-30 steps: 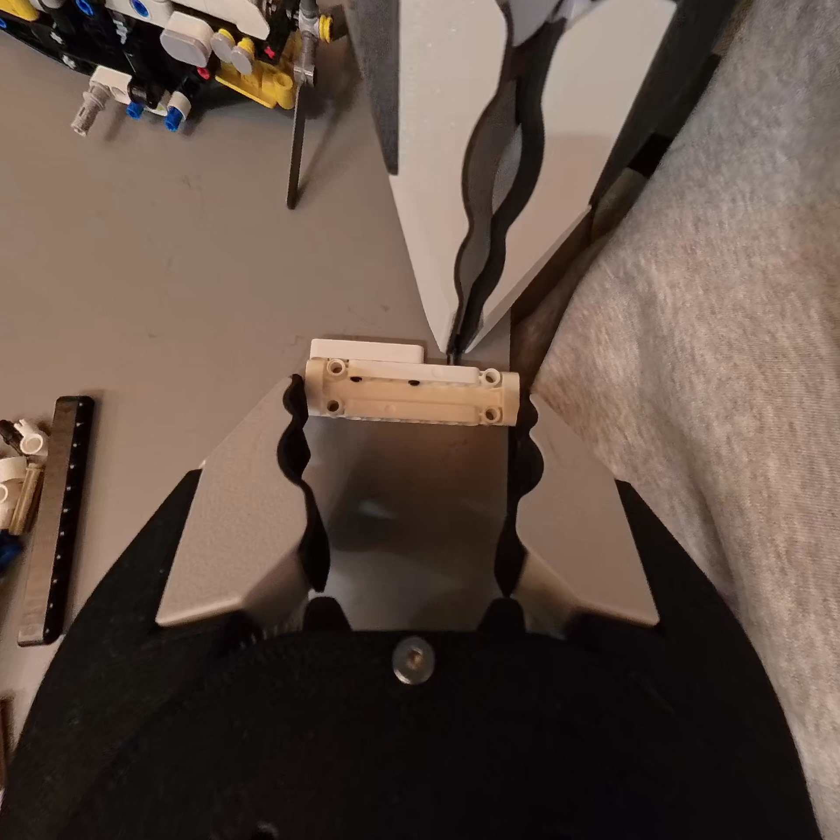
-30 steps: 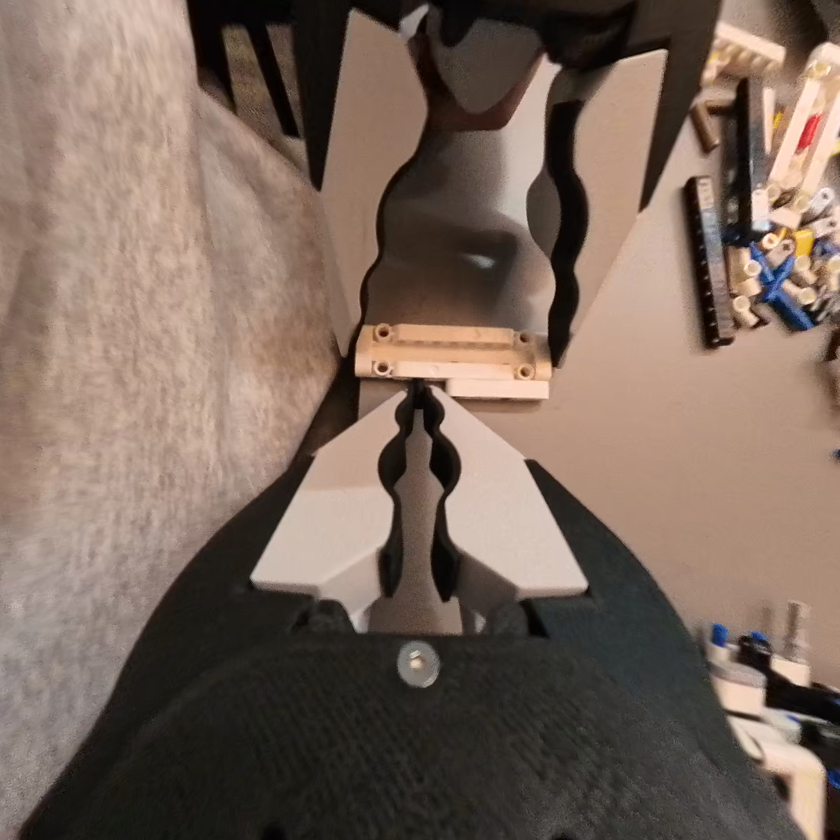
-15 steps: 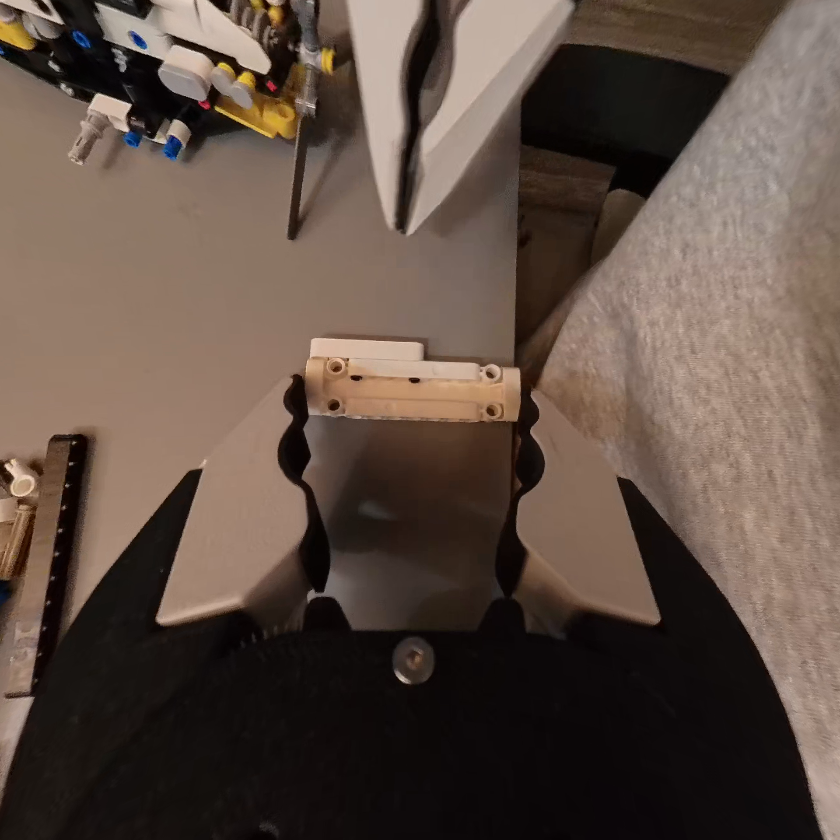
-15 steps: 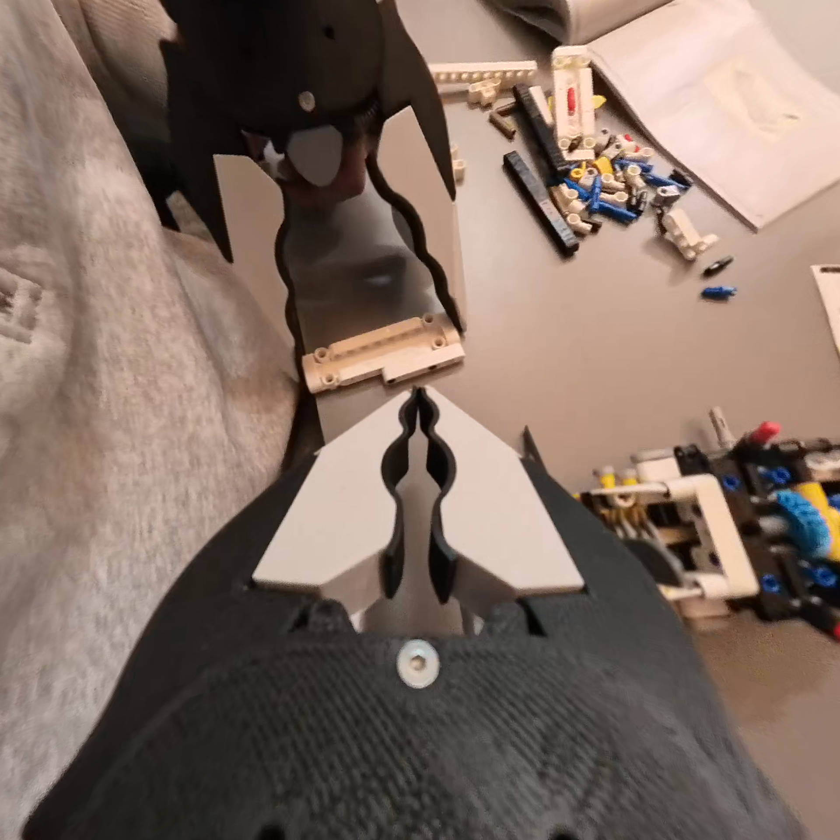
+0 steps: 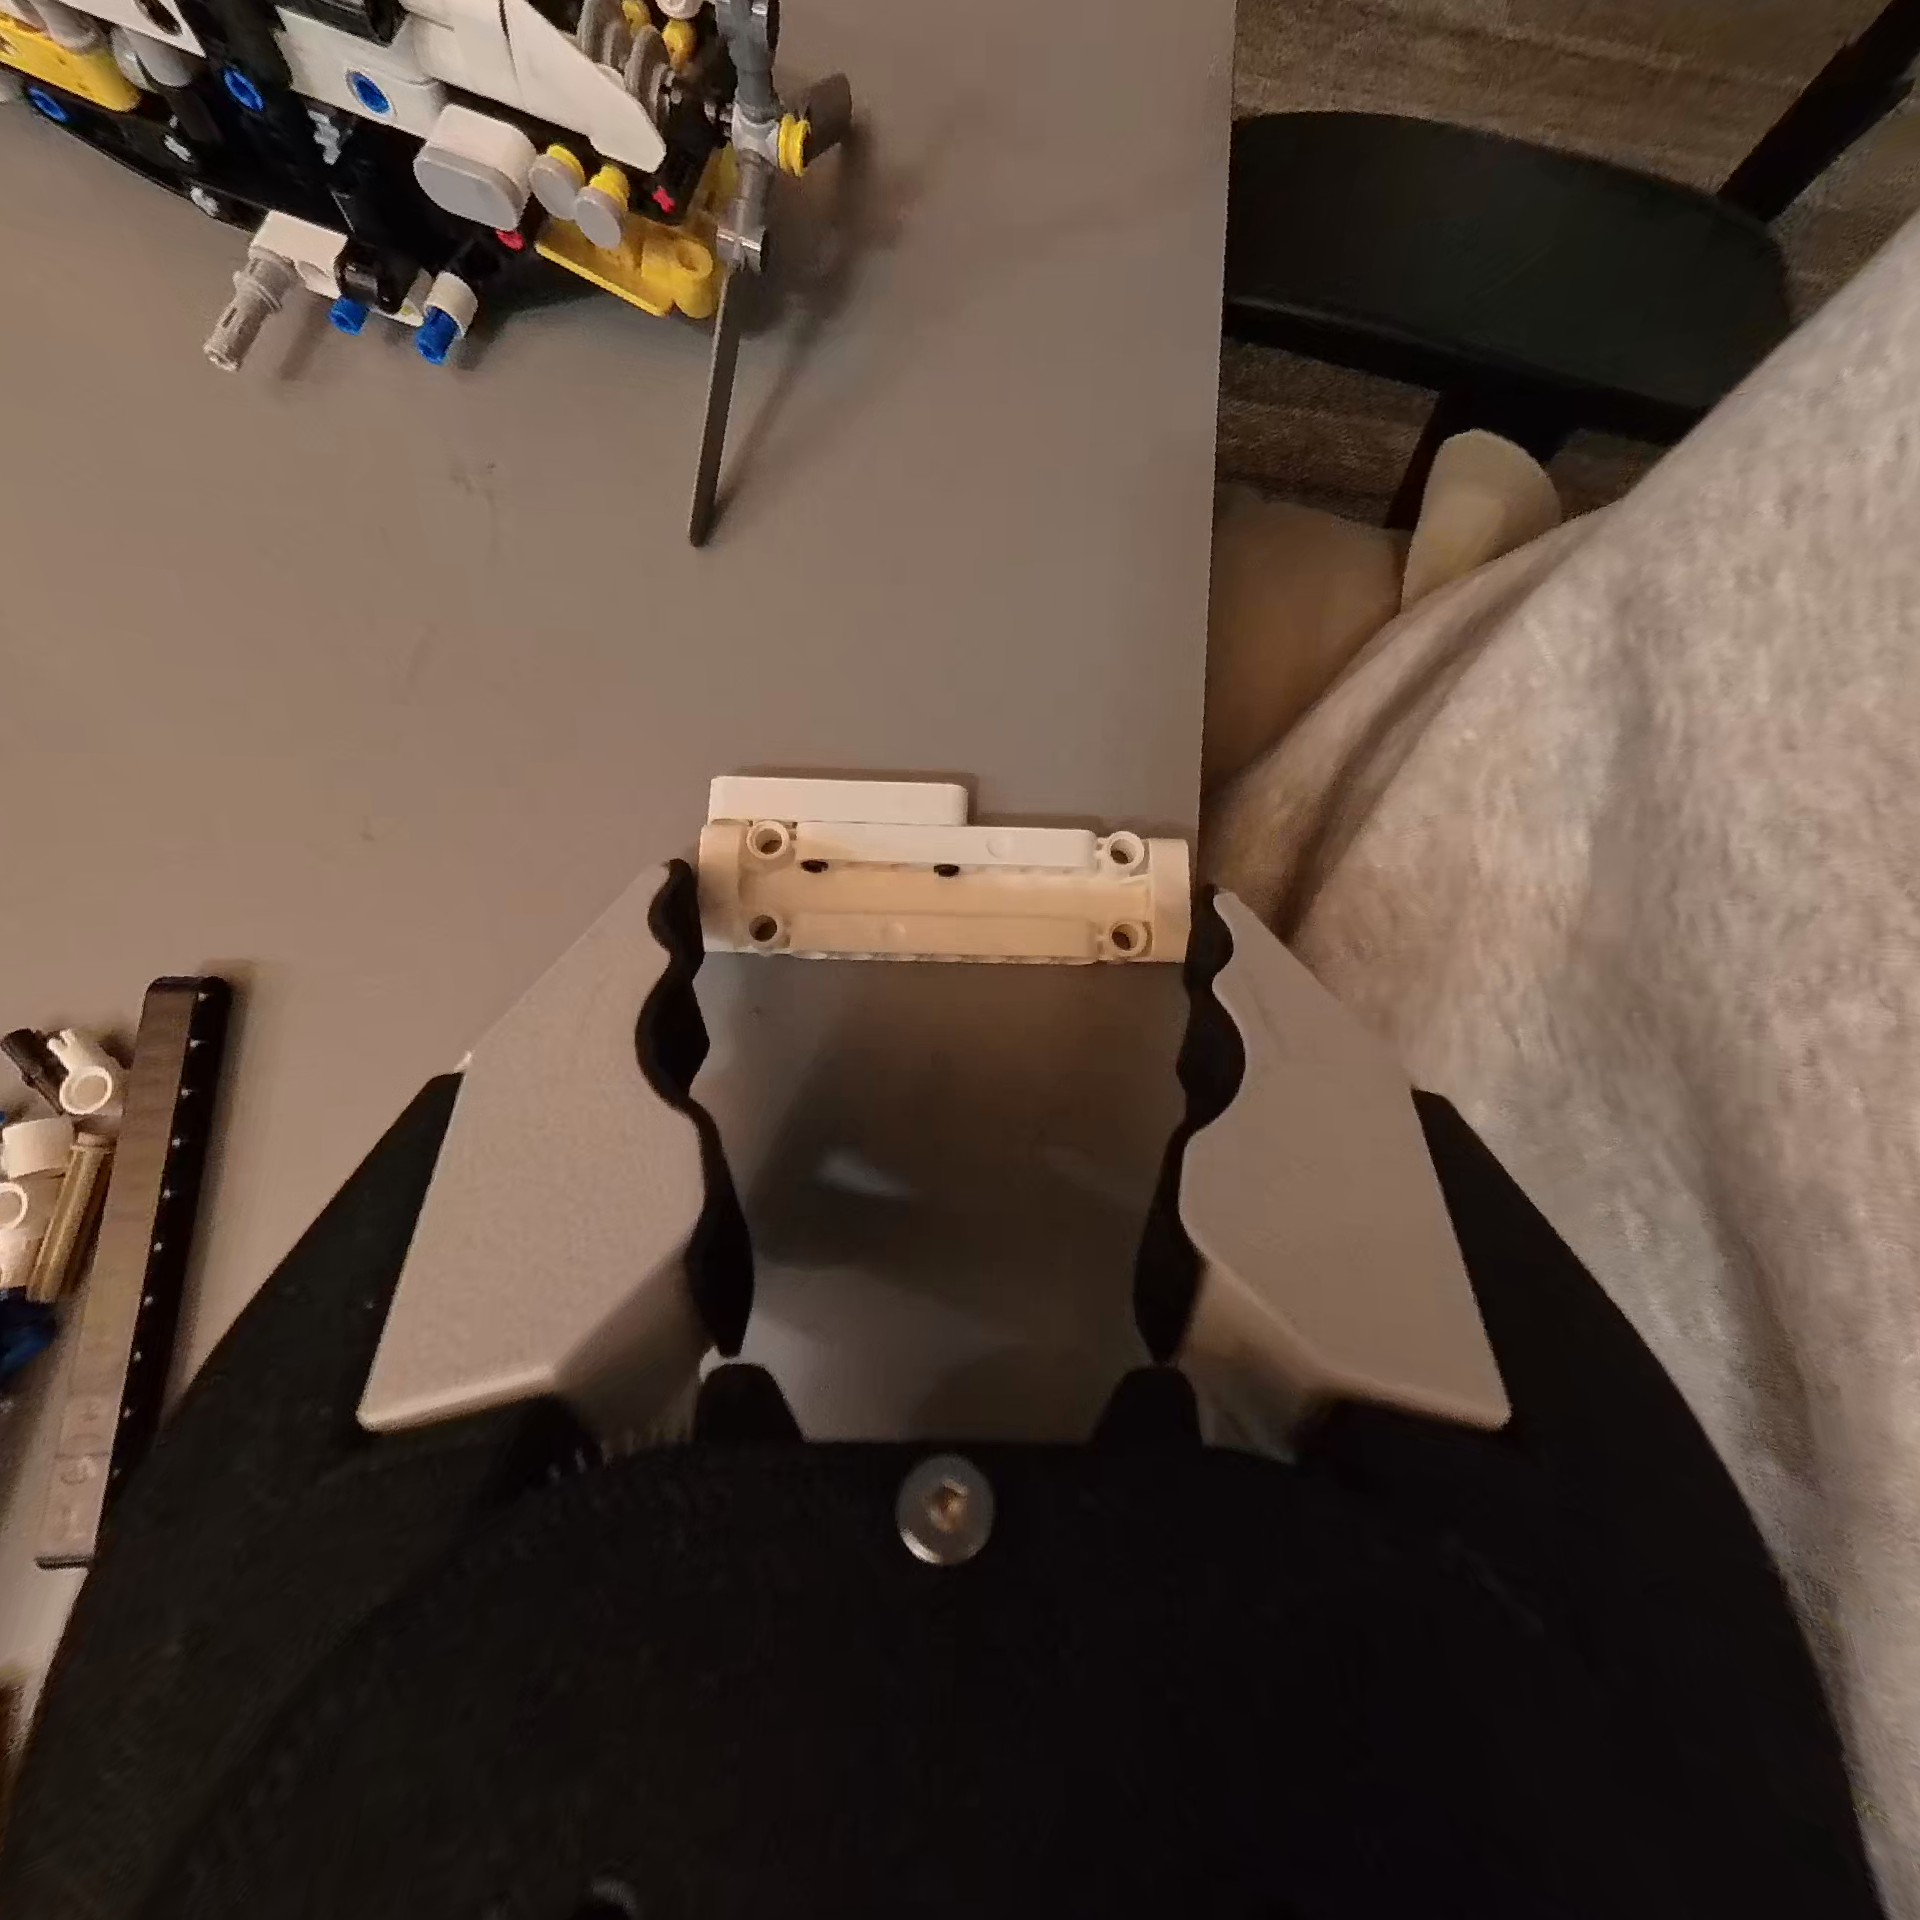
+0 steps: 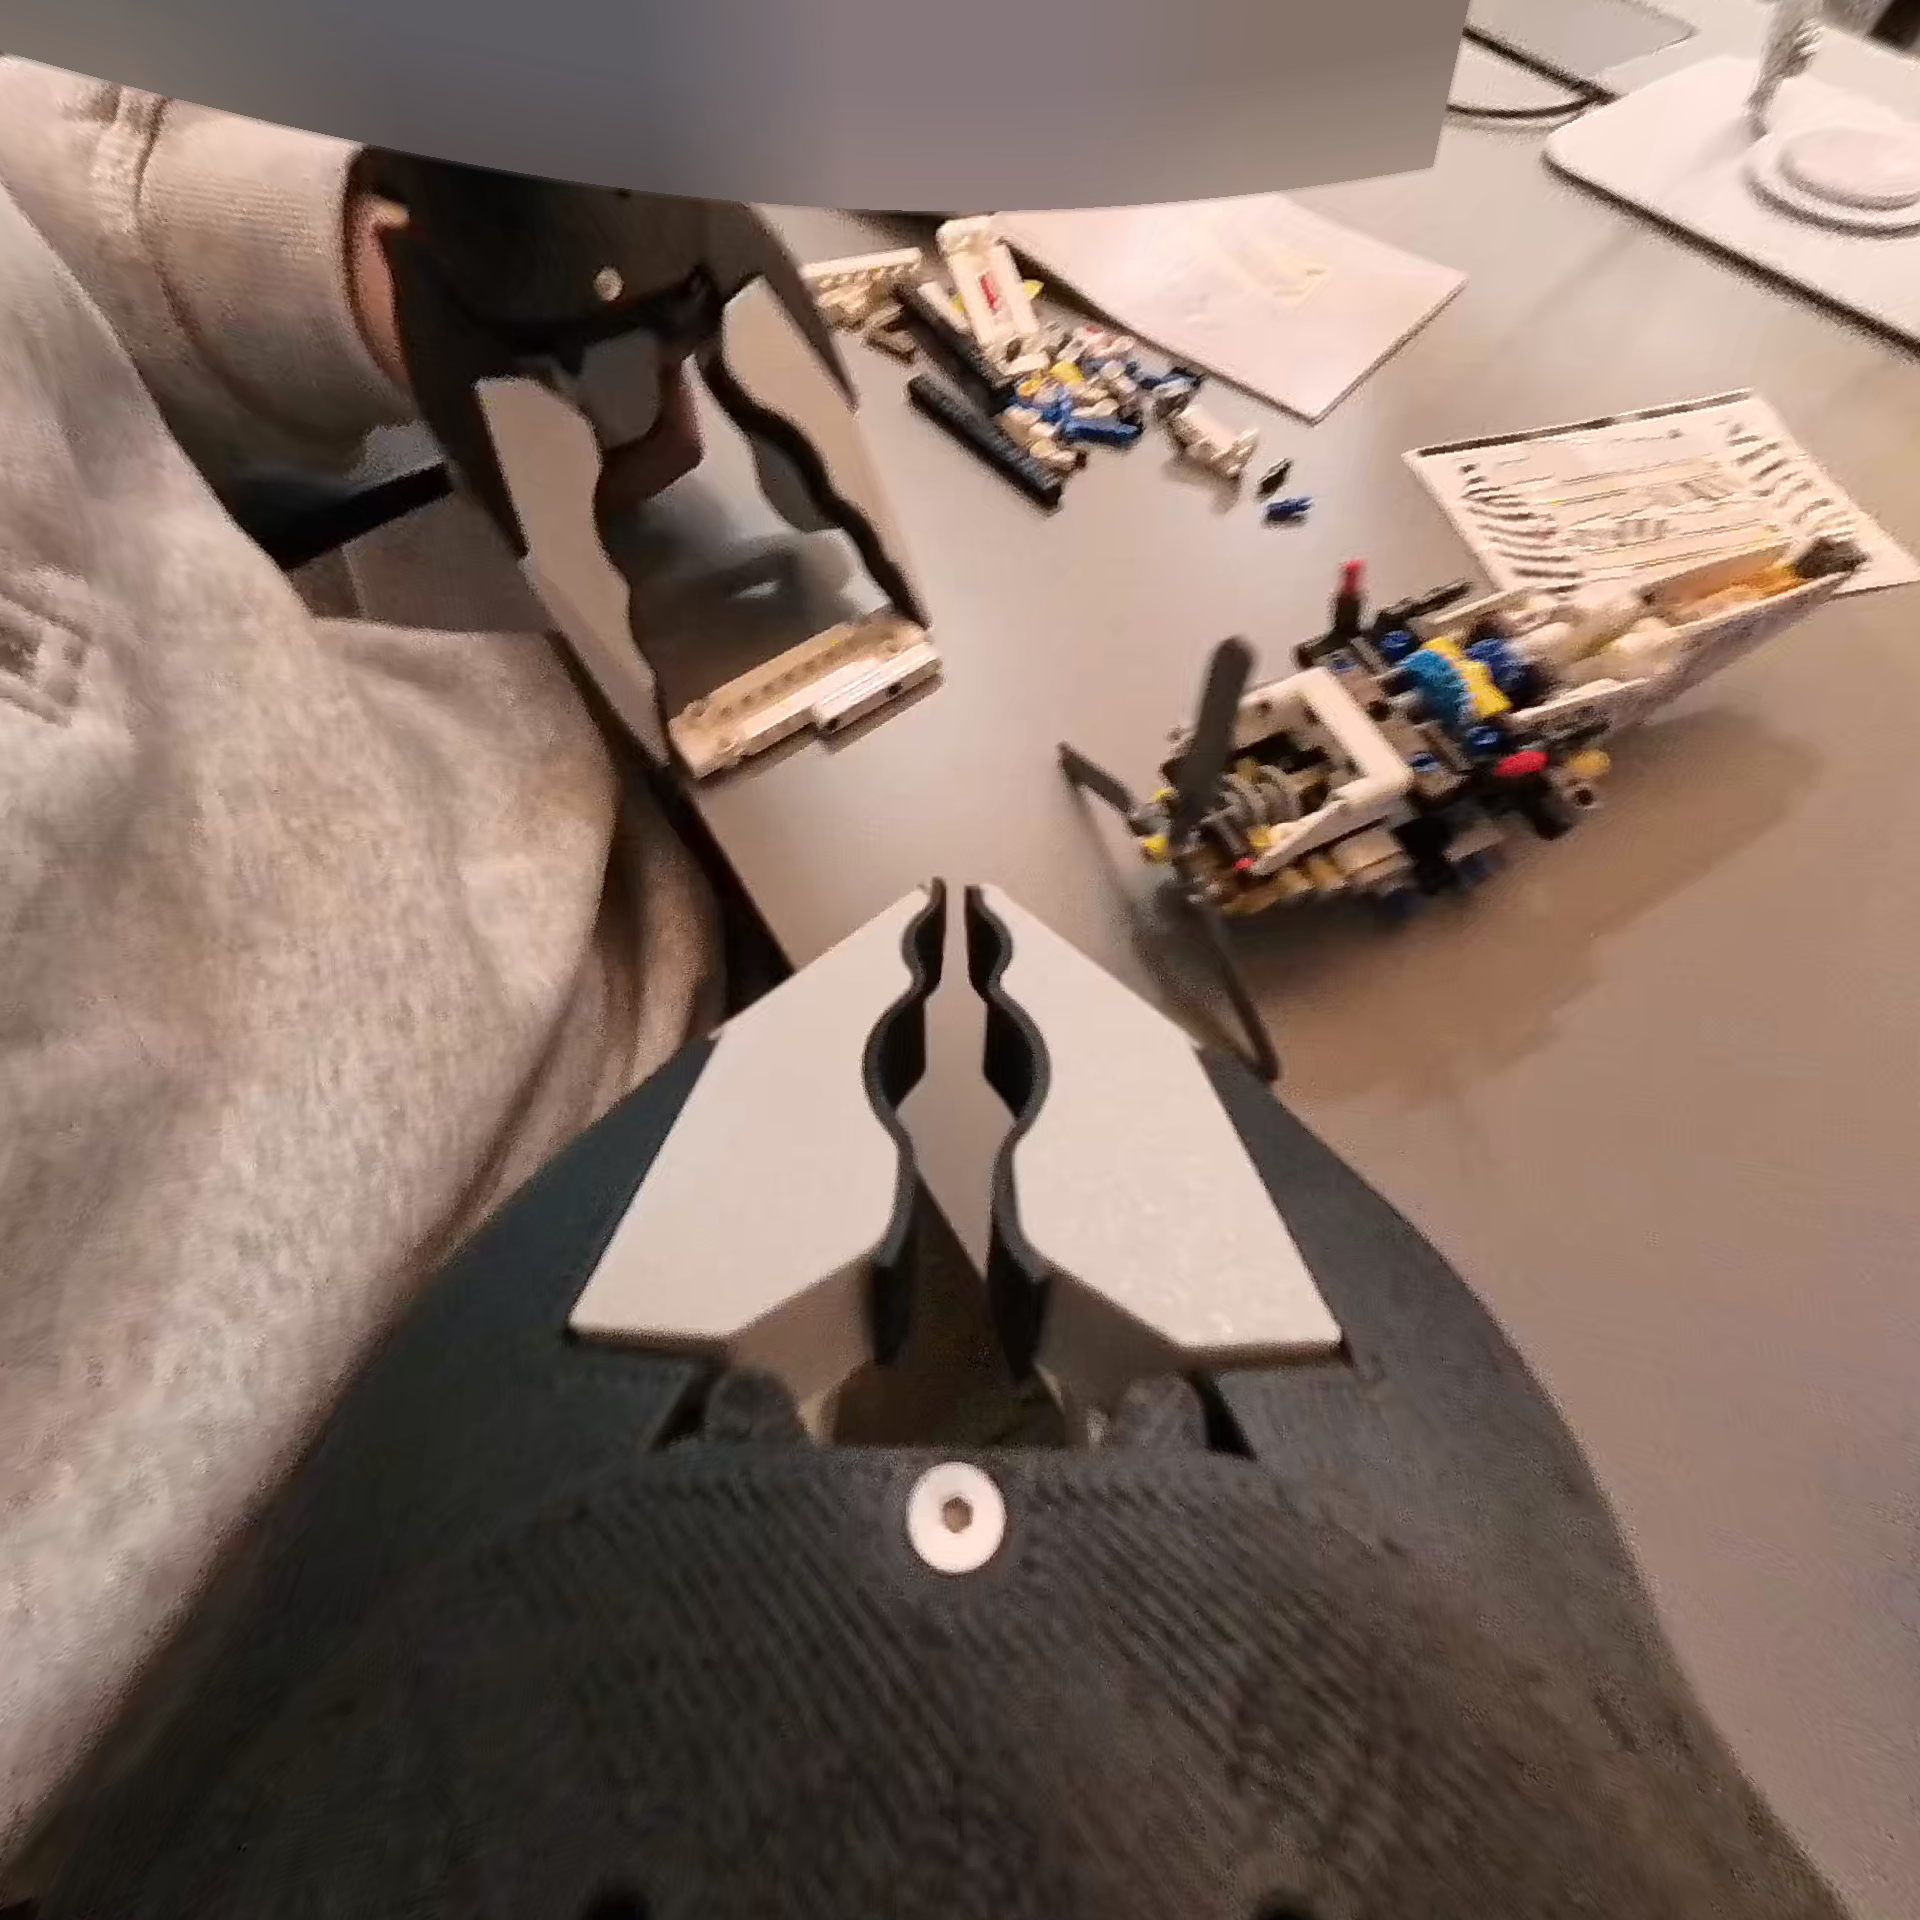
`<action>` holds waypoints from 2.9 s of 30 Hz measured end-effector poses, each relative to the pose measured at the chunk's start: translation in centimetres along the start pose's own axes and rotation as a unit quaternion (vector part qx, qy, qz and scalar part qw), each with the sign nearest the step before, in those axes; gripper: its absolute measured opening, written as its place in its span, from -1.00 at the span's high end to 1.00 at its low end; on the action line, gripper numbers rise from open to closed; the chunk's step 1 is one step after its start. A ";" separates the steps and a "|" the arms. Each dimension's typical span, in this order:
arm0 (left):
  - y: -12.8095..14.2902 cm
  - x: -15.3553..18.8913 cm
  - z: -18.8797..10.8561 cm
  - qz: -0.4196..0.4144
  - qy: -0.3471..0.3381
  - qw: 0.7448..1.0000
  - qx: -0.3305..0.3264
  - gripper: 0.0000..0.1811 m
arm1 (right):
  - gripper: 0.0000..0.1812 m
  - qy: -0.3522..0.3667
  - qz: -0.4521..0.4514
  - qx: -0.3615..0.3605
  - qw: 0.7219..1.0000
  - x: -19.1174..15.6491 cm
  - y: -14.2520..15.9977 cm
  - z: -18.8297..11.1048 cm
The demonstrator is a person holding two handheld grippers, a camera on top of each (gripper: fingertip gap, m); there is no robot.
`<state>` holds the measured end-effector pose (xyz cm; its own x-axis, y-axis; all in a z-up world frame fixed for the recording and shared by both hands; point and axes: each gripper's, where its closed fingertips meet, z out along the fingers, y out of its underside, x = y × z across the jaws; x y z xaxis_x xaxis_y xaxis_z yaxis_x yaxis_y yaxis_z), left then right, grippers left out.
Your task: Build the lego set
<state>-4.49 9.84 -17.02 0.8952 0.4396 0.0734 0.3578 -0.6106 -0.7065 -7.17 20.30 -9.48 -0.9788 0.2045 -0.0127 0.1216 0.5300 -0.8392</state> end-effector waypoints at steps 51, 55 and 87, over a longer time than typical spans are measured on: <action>0.1 -0.9 0.0 -0.011 -0.031 0.999 -0.002 -0.04 | 1.00 -0.082 -0.089 -0.064 0.991 -9.4 5.6 4.8; 0.1 -1.2 0.0 -0.016 -0.039 0.999 -0.002 -0.04 | 1.00 -0.011 -0.056 0.022 0.998 -5.1 1.5 4.5; 0.0 -1.5 -0.1 -0.031 -0.036 0.999 0.002 -0.04 | 0.85 -0.047 -0.126 -0.093 0.987 2.4 4.6 4.7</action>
<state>-5.77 9.11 -17.06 0.8497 0.5231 0.0656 0.4103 -0.5779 -0.7055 -9.70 19.35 -15.88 -0.9917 -0.0247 0.1258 -0.1072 0.6984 -0.7077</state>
